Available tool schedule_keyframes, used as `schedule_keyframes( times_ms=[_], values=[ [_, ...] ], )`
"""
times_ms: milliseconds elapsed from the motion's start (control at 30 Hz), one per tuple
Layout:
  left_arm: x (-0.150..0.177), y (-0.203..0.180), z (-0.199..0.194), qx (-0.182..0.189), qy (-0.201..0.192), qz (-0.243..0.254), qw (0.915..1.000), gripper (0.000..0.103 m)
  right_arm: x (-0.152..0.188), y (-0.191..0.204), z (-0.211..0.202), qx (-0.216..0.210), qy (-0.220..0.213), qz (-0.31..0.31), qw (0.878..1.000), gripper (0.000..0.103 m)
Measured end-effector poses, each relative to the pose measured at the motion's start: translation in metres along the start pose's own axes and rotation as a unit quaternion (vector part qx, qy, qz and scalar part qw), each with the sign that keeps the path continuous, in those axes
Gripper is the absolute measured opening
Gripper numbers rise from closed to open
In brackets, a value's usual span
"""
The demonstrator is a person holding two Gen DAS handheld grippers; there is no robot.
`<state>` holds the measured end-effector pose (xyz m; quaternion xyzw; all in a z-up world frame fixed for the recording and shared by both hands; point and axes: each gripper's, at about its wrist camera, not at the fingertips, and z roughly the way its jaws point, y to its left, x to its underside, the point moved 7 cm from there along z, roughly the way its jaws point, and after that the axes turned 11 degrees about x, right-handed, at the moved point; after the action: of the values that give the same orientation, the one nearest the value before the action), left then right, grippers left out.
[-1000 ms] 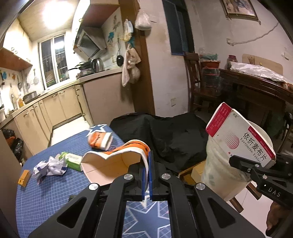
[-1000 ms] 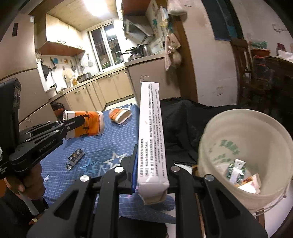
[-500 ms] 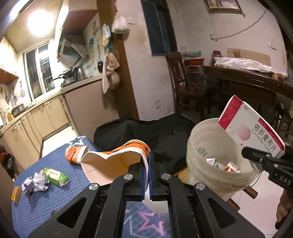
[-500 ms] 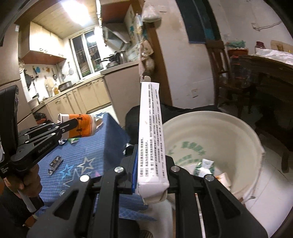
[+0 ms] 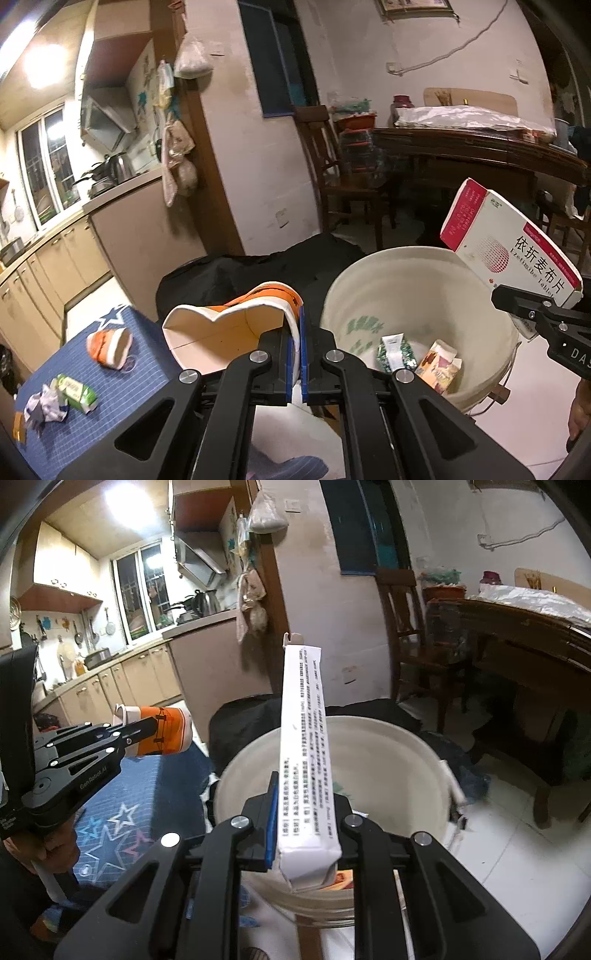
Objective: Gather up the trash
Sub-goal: 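Open both grippers over the bucket, dropping the cup and medicine box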
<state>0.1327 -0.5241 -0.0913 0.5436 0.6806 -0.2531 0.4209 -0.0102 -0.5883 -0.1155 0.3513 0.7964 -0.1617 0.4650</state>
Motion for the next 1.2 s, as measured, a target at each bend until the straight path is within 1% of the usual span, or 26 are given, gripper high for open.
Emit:
schedule_keyframes(
  times_ms=[100,200,300,600,800,1067,1200],
  values=[
    [-0.005,-0.011,0.011,0.013,0.0,0.007,0.9999,0.004,0.0,-0.009,0.003,0.009,0.001,0.002,1.0,0.015],
    [-0.01,-0.027,0.026,0.025,-0.001,0.025,0.9994,0.004,0.0,-0.018,0.007,0.018,0.002,0.007,1.0,0.015],
    [-0.014,-0.038,0.039,0.03,0.0,0.035,0.9989,0.004,0.001,-0.026,0.01,0.026,0.005,0.01,1.0,0.015],
    [-0.027,-0.05,0.059,0.058,-0.005,0.041,0.9975,0.004,-0.002,-0.043,0.017,0.056,0.01,0.01,0.998,0.015],
    [-0.028,-0.058,0.066,0.068,-0.005,0.053,0.9963,0.004,0.0,-0.044,0.026,0.062,0.021,0.009,0.998,0.015],
    [-0.024,-0.06,0.076,0.092,0.005,0.046,0.9947,0.004,0.001,-0.039,0.032,0.06,0.029,0.009,0.998,0.015],
    [-0.024,-0.064,0.082,0.105,0.006,0.05,0.9932,0.004,-0.005,-0.037,0.04,0.061,0.029,0.001,0.998,0.015]
  ],
)
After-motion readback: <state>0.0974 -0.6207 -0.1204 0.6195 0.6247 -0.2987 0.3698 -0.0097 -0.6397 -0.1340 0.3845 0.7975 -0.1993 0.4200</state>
